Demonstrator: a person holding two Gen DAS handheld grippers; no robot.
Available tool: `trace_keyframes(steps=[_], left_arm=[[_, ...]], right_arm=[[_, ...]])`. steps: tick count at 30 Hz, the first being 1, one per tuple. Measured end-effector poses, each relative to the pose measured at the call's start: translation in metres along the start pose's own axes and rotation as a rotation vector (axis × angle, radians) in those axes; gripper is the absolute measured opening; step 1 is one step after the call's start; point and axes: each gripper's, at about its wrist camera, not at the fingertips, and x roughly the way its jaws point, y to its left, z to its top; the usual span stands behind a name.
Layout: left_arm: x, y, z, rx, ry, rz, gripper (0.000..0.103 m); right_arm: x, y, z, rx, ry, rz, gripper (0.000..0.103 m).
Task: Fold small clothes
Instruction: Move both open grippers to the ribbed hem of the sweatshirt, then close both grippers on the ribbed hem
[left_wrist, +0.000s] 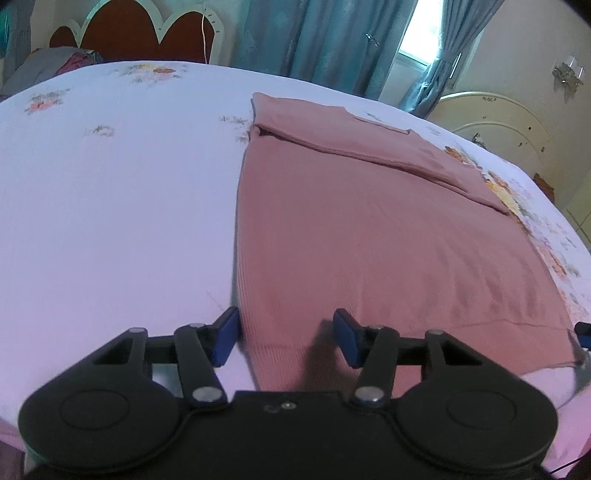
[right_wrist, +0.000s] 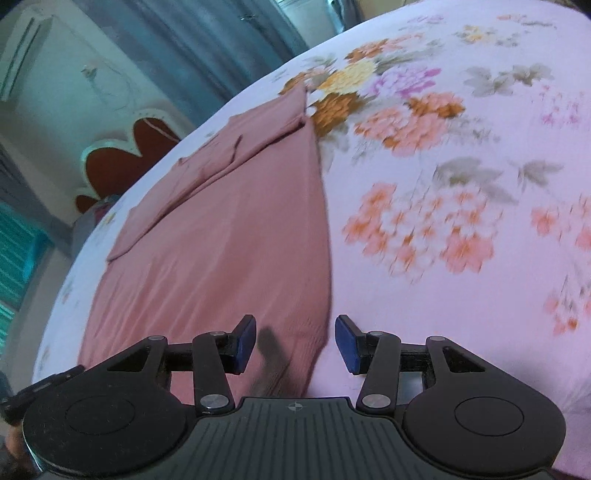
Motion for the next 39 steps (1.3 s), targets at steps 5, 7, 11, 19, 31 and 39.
trace_keyframes(steps=[5, 7, 11, 19, 31, 39], left_arm=[[-0.004, -0.007, -0.006, 0.017, 0.010, 0.009, 0.053], [-0.004, -0.009, -0.007, 0.009, 0.006, 0.013, 0.053], [0.000, -0.011, -0.006, -0.001, 0.000, 0.012, 0.053], [0.002, -0.008, -0.008, -0.026, -0.014, -0.004, 0.052], [-0.003, 0.017, -0.009, -0.146, 0.011, -0.120, 0.032], [0.012, 0.026, 0.000, -0.251, -0.002, -0.138, 0.035]], right_arm=[[0.000, -0.001, -0.013, 0.045, 0.010, 0.068, 0.048], [0.000, -0.002, -0.011, 0.050, -0.004, 0.071, 0.048], [0.002, -0.009, 0.003, 0.084, -0.060, 0.037, 0.048], [0.018, -0.008, 0.010, 0.081, 0.005, 0.090, 0.048], [0.019, -0.013, -0.001, 0.116, 0.011, 0.194, 0.025], [0.021, -0.035, 0.018, 0.219, -0.046, 0.200, 0.025]])
